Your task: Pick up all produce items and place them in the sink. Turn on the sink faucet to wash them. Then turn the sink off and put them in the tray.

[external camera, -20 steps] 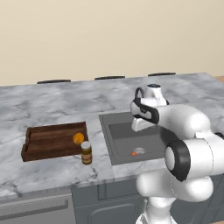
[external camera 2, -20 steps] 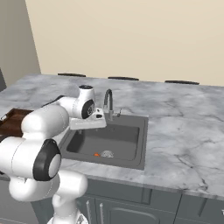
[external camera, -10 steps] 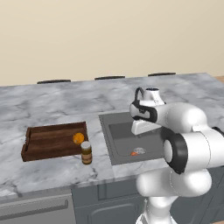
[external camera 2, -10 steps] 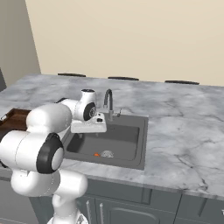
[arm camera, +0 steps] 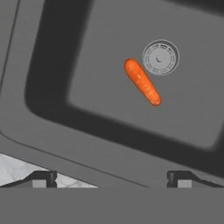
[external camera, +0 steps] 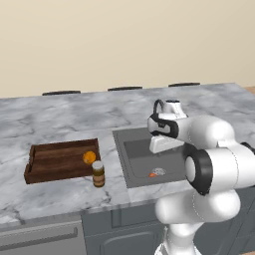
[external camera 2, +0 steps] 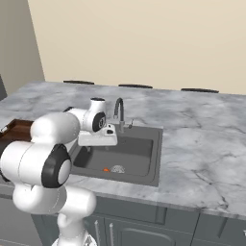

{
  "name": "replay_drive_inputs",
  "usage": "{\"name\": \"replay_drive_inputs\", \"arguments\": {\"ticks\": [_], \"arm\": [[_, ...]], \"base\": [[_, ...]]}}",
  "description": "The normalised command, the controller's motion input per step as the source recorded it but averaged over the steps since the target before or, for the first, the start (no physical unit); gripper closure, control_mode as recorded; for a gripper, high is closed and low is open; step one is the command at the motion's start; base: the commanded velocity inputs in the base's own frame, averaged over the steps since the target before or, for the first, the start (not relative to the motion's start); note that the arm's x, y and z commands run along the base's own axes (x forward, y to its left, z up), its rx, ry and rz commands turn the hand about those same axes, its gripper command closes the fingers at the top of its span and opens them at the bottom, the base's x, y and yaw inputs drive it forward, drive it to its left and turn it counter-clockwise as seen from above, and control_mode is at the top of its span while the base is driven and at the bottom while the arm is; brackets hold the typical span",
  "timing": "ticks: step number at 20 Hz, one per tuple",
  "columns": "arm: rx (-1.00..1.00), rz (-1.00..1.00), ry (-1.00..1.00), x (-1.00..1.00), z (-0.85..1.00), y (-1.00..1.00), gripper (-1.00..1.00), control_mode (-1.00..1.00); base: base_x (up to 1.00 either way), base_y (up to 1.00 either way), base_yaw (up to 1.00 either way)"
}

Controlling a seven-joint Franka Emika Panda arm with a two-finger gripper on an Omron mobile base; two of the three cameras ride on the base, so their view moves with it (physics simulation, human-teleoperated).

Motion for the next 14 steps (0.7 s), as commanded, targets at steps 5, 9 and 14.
{"name": "replay_drive_inputs", "arguments": {"ticks": [5, 9, 14], "arm": [[0.00, 0.00, 0.03, 0.12, 0.00, 0.00, -1.00, -1.00], [0.06, 0.00, 0.00, 0.21, 0.00, -0.11, -1.00, -1.00], [0.03, 0.00, 0.02, 0.23, -0.02, -0.06, -1.00, -1.00]], "base": [[0.00, 0.00, 0.00], [0.00, 0.00, 0.00], [0.00, 0.00, 0.00]]}}
